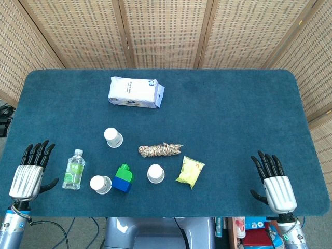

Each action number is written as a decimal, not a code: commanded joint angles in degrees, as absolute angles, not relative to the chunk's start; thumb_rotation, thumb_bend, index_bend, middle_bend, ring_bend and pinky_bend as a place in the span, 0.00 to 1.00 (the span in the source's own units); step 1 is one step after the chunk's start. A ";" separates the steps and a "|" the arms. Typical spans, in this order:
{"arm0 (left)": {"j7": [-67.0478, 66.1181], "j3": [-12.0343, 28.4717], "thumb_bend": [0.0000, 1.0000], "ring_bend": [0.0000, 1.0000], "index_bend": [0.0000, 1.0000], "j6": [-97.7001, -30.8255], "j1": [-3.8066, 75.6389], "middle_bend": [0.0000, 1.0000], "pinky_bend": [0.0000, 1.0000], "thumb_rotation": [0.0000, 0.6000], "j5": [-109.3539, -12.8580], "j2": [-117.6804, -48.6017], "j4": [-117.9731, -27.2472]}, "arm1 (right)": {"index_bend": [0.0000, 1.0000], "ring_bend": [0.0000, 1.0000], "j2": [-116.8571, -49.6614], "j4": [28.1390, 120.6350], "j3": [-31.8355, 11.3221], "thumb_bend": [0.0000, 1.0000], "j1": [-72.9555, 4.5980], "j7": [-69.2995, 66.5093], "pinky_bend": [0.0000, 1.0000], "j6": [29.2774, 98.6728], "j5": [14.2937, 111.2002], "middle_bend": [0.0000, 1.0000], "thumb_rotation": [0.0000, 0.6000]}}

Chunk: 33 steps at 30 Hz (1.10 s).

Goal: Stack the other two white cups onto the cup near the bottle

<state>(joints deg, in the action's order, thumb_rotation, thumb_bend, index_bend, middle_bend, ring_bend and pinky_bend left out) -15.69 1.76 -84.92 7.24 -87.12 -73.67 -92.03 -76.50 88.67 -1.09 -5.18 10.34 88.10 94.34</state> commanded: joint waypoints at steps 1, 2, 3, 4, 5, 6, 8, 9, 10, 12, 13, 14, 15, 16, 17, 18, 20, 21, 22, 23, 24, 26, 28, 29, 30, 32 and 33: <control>-15.80 1.73 0.19 0.00 0.00 -84.90 7.21 0.00 0.00 1.00 -87.09 -73.60 -92.13 | 0.00 0.00 -76.46 88.70 -1.08 0.00 -5.15 10.32 0.00 88.16 94.37 0.00 1.00; -15.84 1.74 0.19 0.00 0.00 -84.92 7.21 0.00 0.00 1.00 -87.11 -73.62 -92.16 | 0.00 0.00 -76.47 88.72 -1.11 0.00 -5.16 10.32 0.00 88.19 94.37 0.00 1.00; -15.86 1.72 0.19 0.00 0.00 -84.93 7.20 0.00 0.00 1.00 -87.11 -73.61 -92.16 | 0.00 0.00 -76.47 88.76 -1.11 0.00 -5.17 10.29 0.00 88.19 94.38 0.00 1.00; -15.82 1.70 0.19 0.00 0.00 -84.89 7.20 0.00 0.00 1.00 -87.12 -73.57 -92.19 | 0.00 0.00 -76.46 88.78 -1.10 0.00 -5.16 10.27 0.00 88.20 94.40 0.00 1.00; -15.75 1.67 0.19 0.00 0.00 -84.83 7.21 0.00 0.00 1.00 -87.11 -73.55 -92.22 | 0.00 0.00 -76.46 88.78 -1.08 0.00 -5.15 10.28 0.00 88.24 94.43 0.00 1.00; -15.71 1.66 0.19 0.00 0.00 -84.79 7.23 0.00 0.00 1.00 -87.11 -73.54 -92.23 | 0.00 0.00 -76.46 88.81 -1.09 0.00 -5.14 10.30 0.00 88.28 94.45 0.00 1.00; -15.60 1.63 0.19 0.00 0.00 -84.76 7.28 0.00 0.00 1.00 -87.25 -73.54 -92.20 | 0.00 0.00 -76.47 88.98 -1.13 0.00 -5.10 10.33 0.00 88.42 94.48 0.00 1.00; -15.47 1.60 0.19 0.00 0.00 -84.72 7.32 0.00 0.00 1.00 -87.34 -73.56 -92.15 | 0.00 0.00 -76.51 89.00 -1.19 0.00 -5.10 10.33 0.00 88.49 94.48 0.00 1.00; -15.34 1.60 0.19 0.00 0.00 -84.56 7.40 0.00 0.00 1.00 -87.32 -73.59 -92.08 | 0.00 0.00 -76.55 88.98 -1.25 0.00 -5.13 10.36 0.00 88.43 94.38 0.00 1.00; -15.15 1.63 0.19 0.00 0.00 -84.35 7.50 0.00 0.00 1.00 -87.26 -73.61 -91.92 | 0.00 0.00 -76.61 88.93 -1.29 0.00 -5.16 10.46 0.00 88.28 94.21 0.00 1.00; -15.11 1.64 0.19 0.00 0.00 -84.30 7.54 0.00 0.00 1.00 -87.23 -73.61 -91.87 | 0.00 0.00 -76.64 88.93 -1.31 0.00 -5.19 10.52 0.00 88.23 94.18 0.00 1.00; -15.06 1.63 0.19 0.00 0.00 -84.28 7.54 0.00 0.00 1.00 -87.24 -73.61 -91.83 | 0.00 0.00 -76.66 88.95 -1.31 0.00 -5.21 10.56 0.00 88.19 94.17 0.00 1.00; -14.99 1.60 0.19 0.00 0.00 -84.30 7.53 0.00 0.00 1.00 -87.29 -73.58 -91.84 | 0.00 0.00 -76.66 88.97 -1.28 0.00 -5.20 10.60 0.00 88.20 94.22 0.00 1.00; -14.97 1.52 0.19 0.00 0.00 -84.34 7.51 0.00 0.00 1.00 -87.41 -73.52 -91.88 | 0.00 0.00 -76.67 88.97 -1.23 0.00 -5.17 10.63 0.00 88.27 94.31 0.00 1.00; -15.18 1.40 0.19 0.00 0.00 -84.34 7.48 0.00 0.00 1.00 -87.52 -73.34 -92.05 | 0.00 0.00 -76.71 88.93 -1.20 0.00 -5.17 10.53 0.00 88.42 94.51 0.00 1.00; -15.40 1.31 0.19 0.00 0.00 -84.31 7.43 0.00 0.00 1.00 -87.51 -73.19 -92.31 | 0.00 0.00 -76.74 88.86 -1.19 0.00 -5.15 10.45 0.00 88.53 94.61 0.00 1.00; -15.65 1.17 0.19 0.00 0.00 -84.41 7.39 0.00 0.00 1.00 -87.78 -72.96 -92.86 | 0.00 0.00 -76.70 88.83 -1.19 0.00 -5.04 10.35 0.00 88.80 94.69 0.00 1.00; -15.63 1.04 0.19 0.00 0.00 -84.56 7.34 0.00 0.00 1.00 -88.09 -72.88 -93.10 | 0.00 0.00 -76.63 88.82 -1.19 0.00 -4.96 10.27 0.00 88.94 94.70 0.00 1.00; -15.61 0.95 0.19 0.00 0.00 -84.69 7.31 0.00 0.00 1.00 -88.33 -72.83 -93.24 | 0.00 0.00 -76.57 88.84 -1.20 0.00 -4.92 10.20 0.00 89.01 94.68 0.00 1.00; -15.61 0.86 0.19 0.00 0.00 -84.79 7.28 0.00 0.00 1.00 -88.55 -72.80 -93.38 | 0.00 0.00 -76.51 88.89 -1.21 0.00 -4.91 10.08 0.00 89.06 94.68 0.00 1.00; -15.59 0.78 0.19 0.00 0.00 -84.91 7.24 0.00 0.00 1.00 -88.79 -72.75 -93.57 | 0.00 0.00 -76.44 88.94 -1.23 0.00 -4.89 9.94 0.00 89.11 94.68 0.00 1.00; -15.57 0.65 0.19 0.00 0.00 -84.94 7.25 0.00 0.00 1.00 -89.09 -72.70 -93.78 | 0.00 0.00 -76.36 88.96 -1.26 0.00 -4.87 9.86 0.00 89.16 94.66 0.00 1.00; -15.48 0.60 0.19 0.00 0.00 -84.91 7.30 0.00 0.00 1.00 -89.28 -72.65 -93.99 | 0.00 0.00 -76.32 88.95 -1.28 0.00 -4.86 9.78 0.00 89.17 94.62 0.00 1.00; -15.29 0.55 0.20 0.00 0.00 -84.84 7.39 0.00 0.00 1.00 -89.49 -72.61 -94.16 | 0.00 0.00 -76.30 88.97 -1.33 0.00 -4.88 9.70 0.00 89.15 94.57 0.00 1.00; -14.85 0.39 0.20 0.00 0.00 -84.57 7.75 0.00 0.00 1.00 -90.28 -72.46 -94.50 | 0.00 0.00 -76.28 88.97 -1.47 0.00 -4.91 9.52 0.00 89.06 94.30 0.00 1.00; -14.31 0.33 0.20 0.00 0.00 -83.68 8.51 0.00 0.00 1.00 -91.00 -72.05 -94.87 | 0.00 0.00 -76.28 88.86 -1.57 0.00 -4.97 9.41 0.00 88.82 94.00 0.00 1.00; -14.38 0.50 0.21 0.00 0.00 -82.80 9.20 0.00 0.00 1.00 -91.17 -71.70 -95.25 | 0.00 0.00 -76.30 88.81 -1.58 0.00 -5.00 9.41 0.00 88.68 93.88 0.00 1.00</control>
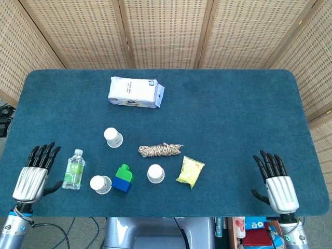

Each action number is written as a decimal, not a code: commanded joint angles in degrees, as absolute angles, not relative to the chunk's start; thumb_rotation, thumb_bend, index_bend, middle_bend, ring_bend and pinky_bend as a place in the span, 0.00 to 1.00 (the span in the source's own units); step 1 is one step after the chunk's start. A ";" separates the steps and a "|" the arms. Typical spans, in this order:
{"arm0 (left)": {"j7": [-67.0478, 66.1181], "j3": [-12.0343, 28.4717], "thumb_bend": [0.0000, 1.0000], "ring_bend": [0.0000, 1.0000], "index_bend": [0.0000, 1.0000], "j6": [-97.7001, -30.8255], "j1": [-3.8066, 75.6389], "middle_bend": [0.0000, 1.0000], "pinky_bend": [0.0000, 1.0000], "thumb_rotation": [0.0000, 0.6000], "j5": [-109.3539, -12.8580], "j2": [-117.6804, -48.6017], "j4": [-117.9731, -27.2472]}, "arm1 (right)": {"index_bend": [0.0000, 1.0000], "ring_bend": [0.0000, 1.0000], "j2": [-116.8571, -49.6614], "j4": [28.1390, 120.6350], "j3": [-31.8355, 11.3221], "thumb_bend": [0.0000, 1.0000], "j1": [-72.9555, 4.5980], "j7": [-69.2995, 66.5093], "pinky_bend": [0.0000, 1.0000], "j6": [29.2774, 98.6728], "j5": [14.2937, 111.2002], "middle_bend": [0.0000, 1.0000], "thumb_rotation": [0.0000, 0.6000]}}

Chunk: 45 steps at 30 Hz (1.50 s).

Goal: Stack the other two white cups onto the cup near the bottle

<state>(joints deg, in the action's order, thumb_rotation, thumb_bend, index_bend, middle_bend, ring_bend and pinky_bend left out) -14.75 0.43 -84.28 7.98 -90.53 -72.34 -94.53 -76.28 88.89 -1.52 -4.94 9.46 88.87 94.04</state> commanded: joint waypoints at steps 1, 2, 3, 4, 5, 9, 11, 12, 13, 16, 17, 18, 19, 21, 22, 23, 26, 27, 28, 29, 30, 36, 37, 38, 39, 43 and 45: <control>-14.67 0.72 0.21 0.00 0.00 -82.09 9.83 0.00 0.00 1.00 -91.32 -71.44 -95.61 | 0.00 0.00 -76.32 88.80 -1.56 0.00 -5.02 9.41 0.00 88.63 93.88 0.00 1.00; -14.98 0.97 0.21 0.00 0.00 -81.30 10.54 0.00 0.00 1.00 -91.53 -71.19 -95.97 | 0.00 0.00 -76.35 88.80 -1.54 0.00 -5.02 9.44 0.00 88.62 93.92 0.00 1.00; -15.22 1.26 0.21 0.00 0.01 -80.25 11.40 0.00 0.00 1.00 -91.60 -70.88 -96.48 | 0.00 0.00 -76.37 88.78 -1.54 0.00 -5.03 9.49 0.00 88.66 93.97 0.00 1.00; -15.53 1.55 0.21 0.00 0.03 -79.11 12.33 0.00 0.00 1.00 -91.75 -70.59 -96.97 | 0.00 0.00 -76.41 88.77 -1.55 0.00 -5.03 9.51 0.00 88.73 94.03 0.00 1.00; -15.77 1.82 0.21 0.00 0.04 -78.01 13.19 0.00 0.00 1.00 -91.79 -70.28 -97.50 | 0.00 0.00 -76.44 88.76 -1.56 0.00 -5.01 9.51 0.00 88.82 94.07 0.00 1.00; -15.12 2.65 0.21 0.00 0.12 -73.26 16.97 0.00 0.00 1.00 -92.39 -69.19 -99.45 | 0.00 0.00 -76.43 88.68 -1.59 0.00 -5.01 9.30 0.00 88.81 94.02 0.00 1.00; -15.21 3.12 0.21 0.00 0.15 -70.58 19.20 0.00 0.00 1.00 -92.85 -68.58 -100.35 | 0.00 0.00 -76.47 88.58 -1.60 0.00 -5.01 9.25 0.00 88.76 93.93 0.00 1.00; -15.43 3.38 0.21 0.00 0.16 -69.62 20.09 0.00 0.00 1.00 -93.00 -68.42 -100.70 | 0.00 0.00 -76.47 88.57 -1.61 0.00 -5.01 9.21 0.00 88.74 93.88 0.00 1.00; -15.84 3.78 0.21 0.00 0.17 -68.35 21.31 0.00 0.00 1.00 -93.21 -68.27 -101.30 | 0.00 0.00 -76.46 88.56 -1.62 0.00 -5.01 9.16 0.00 88.71 93.83 0.00 1.00; -16.86 4.90 0.21 0.00 0.20 -65.24 24.02 0.00 0.00 1.00 -92.50 -68.07 -102.99 | 0.00 0.00 -76.52 88.48 -1.69 0.00 -5.01 9.14 0.00 88.78 93.78 0.00 1.00; -17.05 5.15 0.21 0.00 0.21 -64.48 24.66 0.00 0.00 1.00 -92.16 -68.04 -103.36 | 0.00 0.00 -76.54 88.45 -1.69 0.00 -5.01 9.11 0.00 88.77 93.76 0.00 1.00; -17.27 5.43 0.21 0.00 0.22 -63.74 25.36 0.00 0.00 1.00 -91.94 -68.06 -103.69 | 0.00 0.00 -76.56 88.43 -1.69 0.00 -5.01 9.08 0.00 88.73 93.73 0.00 1.00; -17.51 5.77 0.21 0.00 0.23 -63.10 26.04 0.00 0.00 1.00 -91.71 -68.19 -103.99 | 0.00 0.00 -76.58 88.39 -1.70 0.00 -5.02 9.09 0.00 88.67 93.66 0.00 1.00; -18.02 6.42 0.20 0.00 0.23 -61.52 27.63 0.00 0.00 1.00 -91.04 -68.78 -104.42 | 0.00 0.00 -76.61 88.31 -1.73 0.00 -5.06 9.05 0.00 88.51 93.49 0.00 1.00; -18.44 6.65 0.21 0.00 0.23 -60.27 28.53 0.00 0.00 1.00 -90.40 -68.90 -104.91 | 0.00 0.00 -76.65 88.26 -1.77 0.00 -5.08 9.02 0.00 88.46 93.40 0.00 1.00; -18.84 6.83 0.21 0.00 0.23 -59.21 29.33 0.00 0.00 1.00 -89.97 -69.04 -105.45 | 0.00 0.00 -76.68 88.20 -1.80 0.00 -5.10 9.01 0.00 88.45 93.38 0.00 1.00; -20.76 7.34 0.21 0.00 0.23 -56.61 31.37 0.00 0.00 1.00 -88.25 -69.61 -106.66 | 0.00 0.00 -76.73 88.10 -1.86 0.00 -5.12 8.83 0.00 88.37 93.21 0.00 1.00; -21.67 7.53 0.20 0.00 0.23 -55.96 31.93 0.00 0.00 1.00 -87.55 -69.89 -106.88 | 0.00 0.00 -76.71 88.09 -1.88 0.00 -5.13 8.75 0.00 88.34 93.14 0.00 1.00; -22.47 7.68 0.20 0.00 0.23 -55.51 32.33 0.00 0.00 1.00 -86.78 -70.10 -107.12 | 0.00 0.00 -76.69 88.10 -1.90 0.00 -5.12 8.71 0.00 88.35 93.11 0.00 1.00; -23.05 7.77 0.20 0.00 0.24 -55.14 32.64 0.00 0.00 1.00 -86.23 -70.31 -107.30 | 0.00 0.00 -76.67 88.10 -1.92 0.00 -5.11 8.67 0.00 88.37 93.07 0.00 1.00; -23.90 7.91 0.20 0.00 0.24 -54.57 33.11 0.00 0.00 1.00 -85.31 -70.62 -107.58 | 0.00 0.00 -76.64 88.10 -1.96 0.00 -5.10 8.55 0.00 88.41 93.03 0.00 1.00; -29.53 9.17 0.21 0.00 0.26 -51.44 36.79 0.00 0.00 1.00 -78.31 -74.17 -108.05 | 0.00 0.00 -76.46 88.12 -2.03 0.00 -5.13 7.99 0.00 88.38 92.89 0.00 1.00; -30.41 9.37 0.21 0.00 0.26 -50.50 37.73 0.00 0.00 1.00 -77.07 -75.00 -107.88 | 0.00 0.00 -76.47 88.06 -2.03 0.00 -5.14 7.94 0.00 88.29 92.78 0.00 1.00; -31.16 9.57 0.21 0.00 0.27 -49.98 38.42 0.00 0.00 1.00 -75.90 -75.60 -107.83 | 0.00 0.00 -76.47 88.02 -2.06 0.00 -5.15 7.85 0.00 88.20 92.65 0.00 1.00; -32.04 9.78 0.21 0.00 0.27 -49.65 39.18 0.00 0.00 1.00 -74.50 -76.32 -107.76 | 0.00 0.00 -76.43 87.98 -2.10 0.00 -5.16 7.69 0.00 88.12 92.51 0.00 1.00; -35.48 10.39 0.21 0.00 0.28 -48.56 42.06 0.00 0.00 1.00 -69.74 -78.83 -107.14 | 0.00 0.00 -76.28 87.88 -2.39 0.00 -5.18 6.97 0.00 88.08 91.99 0.00 1.00; -37.67 10.37 0.21 0.00 0.28 -48.22 43.55 0.00 0.00 1.00 -67.14 -79.79 -106.89 | 0.00 0.00 -76.23 87.85 -2.38 0.00 -5.19 6.86 0.00 88.04 91.99 0.00 1.00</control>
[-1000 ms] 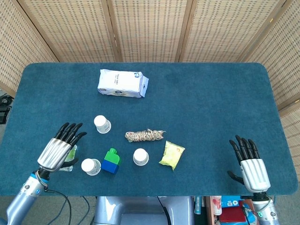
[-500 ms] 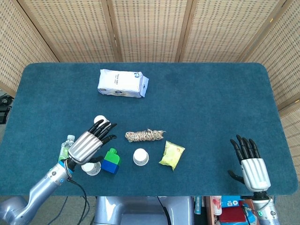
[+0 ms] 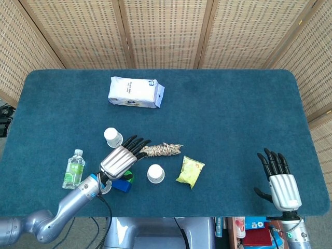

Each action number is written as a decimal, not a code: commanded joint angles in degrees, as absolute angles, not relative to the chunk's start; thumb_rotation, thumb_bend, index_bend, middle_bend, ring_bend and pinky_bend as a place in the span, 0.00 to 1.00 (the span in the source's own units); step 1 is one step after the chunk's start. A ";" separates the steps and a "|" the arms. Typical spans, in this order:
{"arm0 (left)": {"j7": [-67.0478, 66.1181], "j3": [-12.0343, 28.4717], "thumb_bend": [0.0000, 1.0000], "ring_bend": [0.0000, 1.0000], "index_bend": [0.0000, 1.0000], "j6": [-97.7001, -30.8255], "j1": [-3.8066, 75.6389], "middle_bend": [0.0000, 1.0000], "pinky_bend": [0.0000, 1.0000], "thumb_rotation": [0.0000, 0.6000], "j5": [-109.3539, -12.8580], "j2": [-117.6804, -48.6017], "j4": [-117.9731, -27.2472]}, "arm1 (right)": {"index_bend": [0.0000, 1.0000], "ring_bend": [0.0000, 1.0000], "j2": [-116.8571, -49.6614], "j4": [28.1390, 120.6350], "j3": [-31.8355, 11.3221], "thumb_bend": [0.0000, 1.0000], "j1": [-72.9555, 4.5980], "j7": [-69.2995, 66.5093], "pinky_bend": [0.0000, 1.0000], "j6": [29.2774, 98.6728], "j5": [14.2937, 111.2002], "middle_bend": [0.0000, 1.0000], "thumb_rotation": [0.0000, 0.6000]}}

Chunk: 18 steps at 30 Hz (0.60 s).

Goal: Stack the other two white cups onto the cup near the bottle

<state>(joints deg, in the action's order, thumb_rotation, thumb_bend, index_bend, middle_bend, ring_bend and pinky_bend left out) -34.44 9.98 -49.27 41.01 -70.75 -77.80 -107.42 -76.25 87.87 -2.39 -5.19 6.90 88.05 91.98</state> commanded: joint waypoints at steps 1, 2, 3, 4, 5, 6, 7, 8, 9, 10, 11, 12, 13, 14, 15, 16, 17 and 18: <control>-38.79 10.36 0.21 0.00 0.28 -47.94 44.37 0.00 0.00 1.00 -65.89 -80.23 -106.78 | 0.00 0.00 -76.21 87.84 -2.35 0.00 -5.20 6.78 0.00 88.04 92.03 0.00 1.00; -39.83 10.40 0.21 0.00 0.28 -47.84 45.10 0.00 0.00 1.00 -64.54 -80.59 -106.73 | 0.00 0.00 -76.19 87.85 -2.37 0.00 -5.22 6.70 0.00 88.03 92.02 0.00 1.00; -40.48 10.38 0.21 0.00 0.28 -47.83 45.55 0.00 0.00 1.00 -63.71 -80.78 -106.76 | 0.00 0.00 -76.18 87.86 -2.38 0.00 -5.23 6.64 0.00 88.03 92.01 0.00 1.00; -41.48 10.28 0.21 0.00 0.28 -47.86 46.21 0.00 0.00 1.00 -62.45 -81.08 -106.80 | 0.00 0.00 -76.16 87.89 -2.38 0.00 -5.23 6.55 0.00 88.04 92.00 0.00 1.00; -42.46 10.21 0.21 0.00 0.28 -47.91 46.90 0.00 0.00 1.00 -61.24 -81.39 -106.79 | 0.00 0.00 -76.13 87.92 -2.38 0.00 -5.22 6.44 0.00 88.06 91.99 0.00 1.00; -43.09 10.18 0.21 0.00 0.28 -47.94 47.38 0.00 0.00 1.00 -60.45 -81.60 -106.75 | 0.00 0.00 -76.10 87.92 -2.39 0.00 -5.22 6.36 0.00 88.06 91.99 0.00 1.00; -43.94 10.16 0.21 0.00 0.28 -48.00 48.10 0.00 0.00 1.00 -59.28 -81.92 -106.67 | 0.00 0.00 -76.07 87.91 -2.41 0.00 -5.23 6.23 0.00 88.06 91.96 0.00 1.00; -44.88 10.08 0.21 0.00 0.28 -48.17 48.98 0.00 0.00 1.00 -57.74 -82.39 -106.56 | 0.00 0.00 -76.01 87.91 -2.42 0.00 -5.22 6.07 0.00 88.07 91.92 0.00 1.00; -45.48 10.00 0.21 0.00 0.28 -48.31 49.61 0.00 0.00 1.00 -56.70 -82.78 -106.45 | 0.00 0.00 -75.95 87.90 -2.46 0.00 -5.23 5.92 0.00 88.08 91.88 0.00 1.00; -46.03 9.93 0.21 0.00 0.28 -48.46 50.23 0.00 0.00 1.00 -55.70 -83.13 -106.35 | 0.00 0.00 -75.89 87.92 -2.51 0.00 -5.24 5.76 0.00 88.09 91.84 0.00 1.00; -46.62 9.86 0.21 0.00 0.28 -48.64 51.04 0.00 0.00 1.00 -54.34 -83.57 -106.17 | 0.00 0.00 -75.80 87.95 -2.54 0.00 -5.24 5.49 0.00 88.09 91.77 0.00 1.00; -46.95 9.81 0.21 0.00 0.28 -48.77 51.61 0.00 0.00 1.00 -53.32 -83.89 -106.04 | 0.00 0.00 -75.74 87.97 -2.56 0.00 -5.22 5.31 0.00 88.12 91.74 0.00 1.00; -47.21 9.78 0.21 0.00 0.28 -48.81 52.21 0.00 0.00 1.00 -52.28 -84.20 -105.88 | 0.00 0.00 -75.67 87.99 -2.59 0.00 -5.20 5.16 0.00 88.16 91.70 0.00 1.00; -47.40 9.77 0.21 0.00 0.28 -48.81 52.64 0.00 0.00 1.00 -51.57 -84.40 -105.74 | 0.00 0.00 -75.63 88.01 -2.59 0.00 -5.18 5.04 0.00 88.18 91.67 0.00 1.00; -47.72 9.71 0.21 0.00 0.28 -48.84 53.27 0.00 0.00 1.00 -50.57 -84.63 -105.56 | 0.00 0.00 -75.57 88.04 -2.57 0.00 -5.18 4.89 0.00 88.16 91.65 0.00 1.00; -48.00 9.64 0.21 0.00 0.28 -48.89 53.88 0.00 0.00 1.00 -49.64 -84.90 -105.39 | 0.00 0.00 -75.51 88.09 -2.55 0.00 -5.17 4.76 0.00 88.14 91.65 0.00 1.00; -48.31 9.53 0.21 0.00 0.28 -49.02 54.46 0.00 0.00 1.00 -48.82 -85.17 -105.21 | 0.00 0.00 -75.46 88.12 -2.55 0.00 -5.17 4.67 0.00 88.14 91.64 0.00 1.00; -48.62 9.42 0.21 0.00 0.28 -49.18 55.04 0.00 0.00 1.00 -48.09 -85.48 -105.02 | 0.00 0.00 -75.42 88.11 -2.56 0.00 -5.18 4.59 0.00 88.13 91.63 0.00 1.00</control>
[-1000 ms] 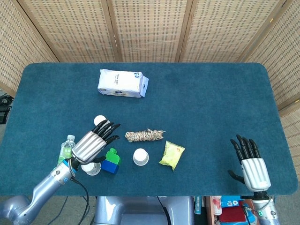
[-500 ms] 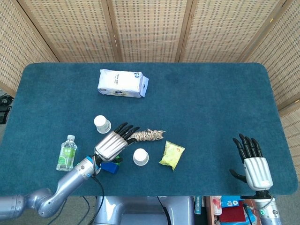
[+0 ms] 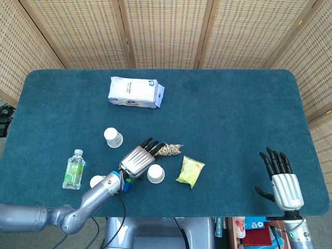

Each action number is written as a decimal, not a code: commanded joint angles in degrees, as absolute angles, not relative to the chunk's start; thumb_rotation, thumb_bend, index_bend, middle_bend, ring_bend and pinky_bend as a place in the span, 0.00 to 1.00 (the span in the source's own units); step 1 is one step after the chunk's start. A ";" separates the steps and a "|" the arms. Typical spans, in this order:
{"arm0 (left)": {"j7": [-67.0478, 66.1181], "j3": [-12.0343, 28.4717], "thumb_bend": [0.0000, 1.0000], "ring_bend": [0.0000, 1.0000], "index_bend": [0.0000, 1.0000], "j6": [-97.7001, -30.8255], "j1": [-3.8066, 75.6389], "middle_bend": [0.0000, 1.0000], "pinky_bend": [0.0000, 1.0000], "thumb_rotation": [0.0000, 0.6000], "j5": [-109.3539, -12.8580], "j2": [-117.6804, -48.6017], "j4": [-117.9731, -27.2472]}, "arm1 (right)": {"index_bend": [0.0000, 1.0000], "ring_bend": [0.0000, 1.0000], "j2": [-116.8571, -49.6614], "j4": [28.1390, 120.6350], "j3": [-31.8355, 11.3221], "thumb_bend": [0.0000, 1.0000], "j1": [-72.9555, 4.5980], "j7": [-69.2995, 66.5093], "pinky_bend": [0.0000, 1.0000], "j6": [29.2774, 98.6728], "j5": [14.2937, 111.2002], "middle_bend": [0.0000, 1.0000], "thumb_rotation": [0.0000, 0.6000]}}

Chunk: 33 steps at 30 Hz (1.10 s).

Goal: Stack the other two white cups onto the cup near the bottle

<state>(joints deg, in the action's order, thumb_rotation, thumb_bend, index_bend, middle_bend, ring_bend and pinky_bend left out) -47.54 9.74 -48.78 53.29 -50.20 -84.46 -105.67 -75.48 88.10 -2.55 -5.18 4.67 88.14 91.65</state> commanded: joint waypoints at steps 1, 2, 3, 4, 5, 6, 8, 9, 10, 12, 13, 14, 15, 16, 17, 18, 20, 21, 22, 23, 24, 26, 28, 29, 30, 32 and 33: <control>-49.03 9.22 0.21 0.00 0.28 -49.38 55.79 0.00 0.00 1.00 -47.21 -85.91 -104.76 | 0.00 0.00 -75.37 88.12 -2.60 0.00 -5.19 4.46 0.00 88.12 91.58 0.00 1.00; -49.35 9.06 0.21 0.00 0.29 -49.55 56.33 0.00 0.00 1.00 -46.60 -86.22 -104.56 | 0.00 0.00 -75.33 88.12 -2.63 0.00 -5.19 4.32 0.00 88.11 91.51 0.00 1.00; -49.57 8.92 0.21 0.00 0.29 -49.66 56.68 0.00 0.00 1.00 -46.25 -86.43 -104.43 | 0.00 0.00 -75.31 88.12 -2.65 0.00 -5.20 4.22 0.00 88.08 91.46 0.00 1.00; -49.88 8.73 0.20 0.00 0.29 -49.83 57.20 0.00 0.00 1.00 -45.76 -86.75 -104.18 | 0.00 0.00 -75.26 88.12 -2.67 0.00 -5.21 4.06 0.00 88.04 91.38 0.00 1.00; -50.32 8.48 0.20 0.00 0.29 -50.10 57.86 0.00 0.00 1.00 -45.12 -87.15 -103.84 | 0.00 0.00 -75.22 88.10 -2.68 0.00 -5.19 3.86 0.00 88.06 91.35 0.00 1.00; -50.61 8.33 0.21 0.00 0.29 -50.36 58.33 0.00 0.00 1.00 -44.67 -87.48 -103.56 | 0.00 0.00 -75.21 88.07 -2.72 0.00 -5.18 3.75 0.00 88.13 91.35 0.00 1.00; -50.81 8.05 0.21 0.00 0.30 -50.86 59.22 0.00 0.00 1.00 -43.43 -88.26 -103.09 | 0.00 0.00 -75.21 87.97 -2.84 0.00 -5.20 3.49 0.00 88.29 91.37 0.00 1.00; -50.85 7.90 0.21 0.00 0.31 -50.98 59.57 0.00 0.00 1.00 -42.91 -88.51 -102.94 | 0.00 0.00 -75.19 87.93 -2.87 0.00 -5.17 3.34 0.00 88.37 91.36 0.00 1.00; -51.07 7.59 0.21 0.00 0.33 -51.19 60.03 0.00 0.00 1.00 -42.32 -88.73 -102.71 | 0.00 0.00 -75.18 87.84 -2.97 0.00 -5.15 3.18 0.00 88.49 91.29 0.00 1.00; -51.51 7.17 0.21 0.00 0.39 -51.75 60.65 0.00 0.00 1.00 -41.79 -88.97 -102.43 | 0.00 0.00 -75.12 87.79 -3.08 0.00 -5.13 2.88 0.00 88.56 91.14 0.00 1.00; -51.53 7.06 0.21 0.00 0.40 -52.08 60.87 0.00 0.00 1.00 -41.62 -89.08 -102.38 | 0.00 0.00 -75.08 87.79 -3.15 0.00 -5.13 2.72 0.00 88.58 91.07 0.00 1.00; -51.39 6.96 0.21 0.00 0.43 -52.39 61.00 0.00 0.00 1.00 -41.51 -89.17 -102.39 | 0.00 0.00 -75.04 87.78 -3.20 0.00 -5.13 2.61 0.00 88.62 91.03 0.00 1.00; -51.14 6.75 0.21 0.00 0.45 -52.80 61.06 0.00 0.00 1.00 -41.46 -89.20 -102.45 | 0.00 0.00 -75.02 87.75 -3.19 0.00 -5.10 2.54 0.00 88.72 91.11 0.00 1.00; -51.09 6.61 0.21 0.00 0.47 -52.92 61.13 0.00 0.00 1.00 -41.39 -89.19 -102.45 | 0.00 0.00 -75.03 87.77 -3.14 0.00 -5.11 2.57 0.00 88.74 91.20 0.00 1.00; -51.04 6.56 0.21 0.00 0.48 -52.97 61.17 0.00 0.00 1.00 -41.36 -89.20 -102.46 | 0.00 0.00 -75.04 87.78 -3.13 0.00 -5.11 2.59 0.00 88.75 91.23 0.00 1.00; -51.00 6.51 0.21 0.00 0.49 -53.01 61.22 0.00 0.00 1.00 -41.33 -89.19 -102.46 | 0.00 0.00 -75.04 87.79 -3.12 0.00 -5.10 2.60 0.00 88.76 91.25 0.00 1.00; -50.82 6.33 0.21 0.00 0.52 -53.14 61.40 0.00 0.00 1.00 -41.28 -89.19 -102.46 | 0.00 0.00 -75.04 87.81 -3.11 0.00 -5.08 2.64 0.00 88.84 91.30 0.00 1.00; -50.73 6.25 0.20 0.00 0.52 -53.22 61.48 0.00 0.00 1.00 -41.28 -89.18 -102.45 | 0.00 0.00 -75.03 87.84 -3.12 0.00 -5.07 2.63 0.00 88.89 91.34 0.00 1.00; -50.57 6.12 0.21 0.00 0.53 -53.34 61.57 0.00 0.00 1.00 -41.29 -89.14 -102.49 | 0.00 0.00 -75.02 87.88 -3.14 0.00 -5.04 2.59 0.00 88.98 91.34 0.00 1.00; -50.33 5.95 0.20 0.00 0.53 -53.47 61.68 0.00 0.00 1.00 -41.35 -89.06 -102.54 | 0.00 0.00 -75.01 87.89 -3.16 0.00 -5.02 2.58 0.00 89.06 91.35 0.00 1.00; -50.17 5.82 0.20 0.00 0.54 -53.57 61.75 0.00 0.00 1.00 -41.38 -89.00 -102.56 | 0.00 0.00 -75.01 87.89 -3.17 0.00 -5.00 2.57 0.00 89.10 91.36 0.00 1.00; -49.91 5.59 0.21 0.00 0.54 -53.87 61.89 0.00 0.00 1.00 -41.53 -88.79 -102.66 | 0.00 0.00 -75.02 87.79 -3.16 0.00 -5.01 2.55 0.00 89.13 91.41 0.00 1.00; -49.49 5.65 0.21 0.00 0.54 -54.19 61.94 0.00 0.00 1.00 -41.83 -88.34 -103.06 | 0.00 0.00 -75.02 87.73 -3.20 0.00 -5.01 2.51 0.00 89.17 91.40 0.00 1.00; -49.24 5.72 0.21 0.00 0.54 -54.41 61.95 0.00 0.00 1.00 -42.07 -87.90 -103.52 | 0.00 0.00 -75.01 87.70 -3.25 0.00 -5.01 2.46 0.00 89.21 91.36 0.00 1.00; -49.00 5.95 0.21 0.00 0.54 -54.72 62.00 0.00 0.00 1.00 -42.40 -87.29 -104.17 | 0.00 0.00 -75.01 87.67 -3.29 0.00 -5.02 2.41 0.00 89.21 91.30 0.00 1.00; -48.82 6.47 0.21 0.00 0.54 -55.45 62.11 0.00 0.00 1.00 -42.95 -85.85 -105.65 | 0.00 0.00 -74.99 87.64 -3.31 0.00 -5.04 2.31 0.00 89.12 91.21 0.00 1.00; -48.77 7.00 0.21 0.00 0.54 -56.04 62.22 0.00 0.00 1.00 -43.32 -84.74 -106.85 | 0.00 0.00 -74.98 87.61 -3.30 0.00 -5.06 2.32 0.00 89.05 91.20 0.00 1.00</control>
<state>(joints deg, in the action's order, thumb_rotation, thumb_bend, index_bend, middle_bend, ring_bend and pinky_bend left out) -49.04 6.21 -55.07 62.04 -42.60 -86.32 -105.20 -74.98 87.61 -3.30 -5.05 2.32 89.06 91.20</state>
